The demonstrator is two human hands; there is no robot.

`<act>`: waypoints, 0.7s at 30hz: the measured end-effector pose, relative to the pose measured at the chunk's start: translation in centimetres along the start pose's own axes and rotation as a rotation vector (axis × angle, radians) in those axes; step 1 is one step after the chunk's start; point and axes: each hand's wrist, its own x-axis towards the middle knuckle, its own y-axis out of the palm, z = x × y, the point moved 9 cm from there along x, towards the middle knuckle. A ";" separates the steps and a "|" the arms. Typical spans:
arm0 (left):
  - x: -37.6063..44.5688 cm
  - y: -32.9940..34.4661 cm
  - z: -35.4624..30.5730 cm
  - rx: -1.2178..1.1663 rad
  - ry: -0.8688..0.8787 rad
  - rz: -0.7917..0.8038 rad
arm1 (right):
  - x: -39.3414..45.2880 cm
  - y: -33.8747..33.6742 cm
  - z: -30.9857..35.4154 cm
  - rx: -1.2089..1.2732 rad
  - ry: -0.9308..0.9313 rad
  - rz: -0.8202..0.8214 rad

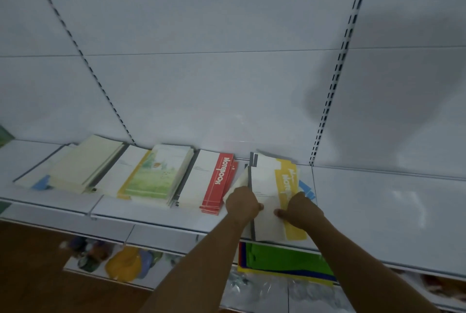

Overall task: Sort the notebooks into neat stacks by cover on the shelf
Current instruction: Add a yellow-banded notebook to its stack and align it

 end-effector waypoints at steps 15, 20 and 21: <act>-1.5 -0.4 0.3 -0.260 0.034 -0.088 | -0.5 -0.7 -1.1 0.122 -0.032 -0.065; -3.3 -2.5 -0.7 -0.523 0.186 -0.197 | 0.1 -2.4 -1.8 0.358 -0.022 -0.172; -3.6 -3.1 -1.0 -0.550 0.213 -0.216 | -0.1 -2.9 -1.4 0.396 -0.047 -0.198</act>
